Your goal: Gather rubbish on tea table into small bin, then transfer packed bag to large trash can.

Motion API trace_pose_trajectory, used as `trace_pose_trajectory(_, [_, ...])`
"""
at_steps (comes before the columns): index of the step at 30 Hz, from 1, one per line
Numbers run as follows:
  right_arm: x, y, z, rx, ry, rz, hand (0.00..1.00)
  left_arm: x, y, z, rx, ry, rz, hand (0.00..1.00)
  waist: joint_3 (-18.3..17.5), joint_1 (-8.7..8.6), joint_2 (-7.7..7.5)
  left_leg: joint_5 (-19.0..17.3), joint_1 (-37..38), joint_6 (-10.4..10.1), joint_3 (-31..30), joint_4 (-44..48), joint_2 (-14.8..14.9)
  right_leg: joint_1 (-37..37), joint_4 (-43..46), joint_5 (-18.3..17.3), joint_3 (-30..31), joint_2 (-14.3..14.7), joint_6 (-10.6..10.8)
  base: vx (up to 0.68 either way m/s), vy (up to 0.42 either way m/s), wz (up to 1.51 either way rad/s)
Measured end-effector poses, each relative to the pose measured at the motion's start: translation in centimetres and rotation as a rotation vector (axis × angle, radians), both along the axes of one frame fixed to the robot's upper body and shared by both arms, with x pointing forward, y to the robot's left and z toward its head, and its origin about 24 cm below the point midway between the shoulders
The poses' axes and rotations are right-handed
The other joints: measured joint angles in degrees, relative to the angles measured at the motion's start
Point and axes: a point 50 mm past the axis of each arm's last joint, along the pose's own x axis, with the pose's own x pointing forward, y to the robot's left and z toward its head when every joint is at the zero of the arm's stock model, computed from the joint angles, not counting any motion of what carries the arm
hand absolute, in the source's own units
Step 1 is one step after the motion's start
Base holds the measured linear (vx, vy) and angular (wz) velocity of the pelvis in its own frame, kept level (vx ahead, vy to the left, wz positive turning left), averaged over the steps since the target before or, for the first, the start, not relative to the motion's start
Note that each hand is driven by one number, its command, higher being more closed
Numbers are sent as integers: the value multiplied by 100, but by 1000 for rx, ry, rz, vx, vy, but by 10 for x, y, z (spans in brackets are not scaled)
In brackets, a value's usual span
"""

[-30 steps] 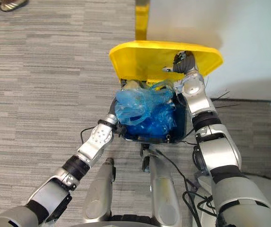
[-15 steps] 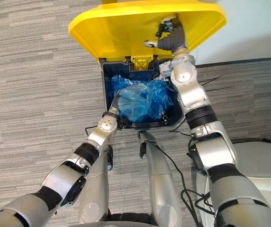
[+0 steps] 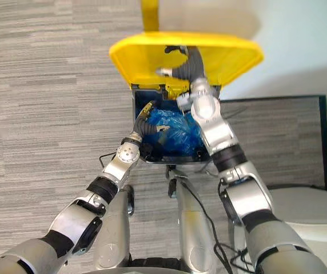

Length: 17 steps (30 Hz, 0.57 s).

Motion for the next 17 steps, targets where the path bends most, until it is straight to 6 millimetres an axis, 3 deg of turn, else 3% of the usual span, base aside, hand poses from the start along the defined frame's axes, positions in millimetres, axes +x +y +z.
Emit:
trace_pose_trajectory(1, [-8, -6, -26, 14, 67, -17, 0, -11, 19, -22, 22, 60, 42, 0, -29, 23, -58, 44, 284, 92, -10, -32, -129, 228, 1, 1, 22, -70, 0, -64, 119, 19])
trace_pose_trajectory(2, [-13, -9, -39, 16, 104, -23, 0, -18, 29, -34, 34, 95, 66, 0, -43, 24, -86, 65, 427, 127, 10, -77, -196, 341, -1, 3, 64, -109, 0, -98, 175, 4])
trace_pose_trajectory(3, [-28, -18, -72, -6, 196, -33, 0, -43, 61, -62, 48, 186, 136, 0, -104, 23, -183, 158, 775, 273, 184, -226, -367, 567, -35, 71, 207, -254, 95, -89, 131, -13])
trace_pose_trajectory(5, [-43, -27, -100, -32, 286, -45, 0, -71, 90, -80, 23, 245, 211, 0, -173, 22, -224, 330, 942, 522, 426, -419, -320, 701, -255, 283, 391, -278, 416, -190, 103, -37])
trace_pose_trajectory(6, [-59, -37, -122, -52, 363, -65, 0, -90, 116, -88, 10, 278, 288, 0, -231, 17, -213, 461, 976, 565, 561, -569, -281, 621, 288, 207, 458, -302, 276, -251, 50, -33])
trace_pose_trajectory(7, [-67, -42, -134, -55, 408, -78, 0, -99, 127, -92, 7, 297, 322, 0, -244, -2, -204, 554, 1009, 573, 567, -686, -280, 609, 797, 51, 460, -333, 80, -269, 20, -16])
trace_pose_trajectory(8, [-88, -53, -162, -60, 519, -106, 0, -119, 146, -100, -19, 344, 376, 0, -367, 1, -211, 755, 1092, 539, 558, -1027, -276, 647, 1832, -259, 472, -424, -79, -203, -34, 1])
trace_pose_trajectory(9, [-112, -62, -188, -71, 630, -128, 0, -140, 160, -108, -52, 387, 434, 0, -603, 9, -194, 954, 1106, 516, 521, -1432, -240, 790, 2531, -586, 514, -487, -101, -168, -68, 0])
trace_pose_trajectory(11, [-142, -69, -210, -83, 734, -144, 0, -168, 169, -113, -82, 421, 471, 0, -903, 17, -211, 1214, 1087, 455, 513, -1843, -198, 1312, 2766, -734, 714, -664, -13, -99, -154, -13])
trace_pose_trajectory(12, [-158, -71, -220, -95, 784, -146, 0, -181, 169, -114, -106, 434, 481, 0, -1049, 44, -225, 1299, 1061, 351, 542, -1968, -150, 1698, 2436, -1005, 748, -805, 307, -111, -246, -26])
trace_pose_trajectory(13, [-164, -72, -223, -94, 803, -148, 0, -185, 169, -114, -111, 436, 483, 0, -1098, 70, -230, 1339, 1041, 289, 531, -2022, -134, 1835, 2135, -1161, 703, -765, 508, -107, -248, -31])
trace_pose_trajectory(14, [-180, -80, -230, -114, 844, -174, 0, -192, 162, -117, -150, 451, 479, 0, -1267, 143, -142, 1532, 1050, 148, 497, -2385, -98, 2065, 1368, -1397, 419, -654, 593, -69, -194, -31])
trace_pose_trajectory(16, [-194, -85, -233, -119, 873, -195, 0, -200, 152, -119, -207, 461, 472, 0, -1544, 189, -143, 1730, 1039, 176, 515, -2801, -73, 2225, 516, -1562, 318, -517, 409, -9, -179, -48])
trace_pose_trajectory(17, [-198, -90, -233, -117, 877, -213, 0, -205, 147, -121, -233, 470, 462, 0, -1692, 226, -150, 1936, 1024, 82, 515, -3002, -65, 2370, -122, -1745, 308, -428, 210, 8, -154, -43])
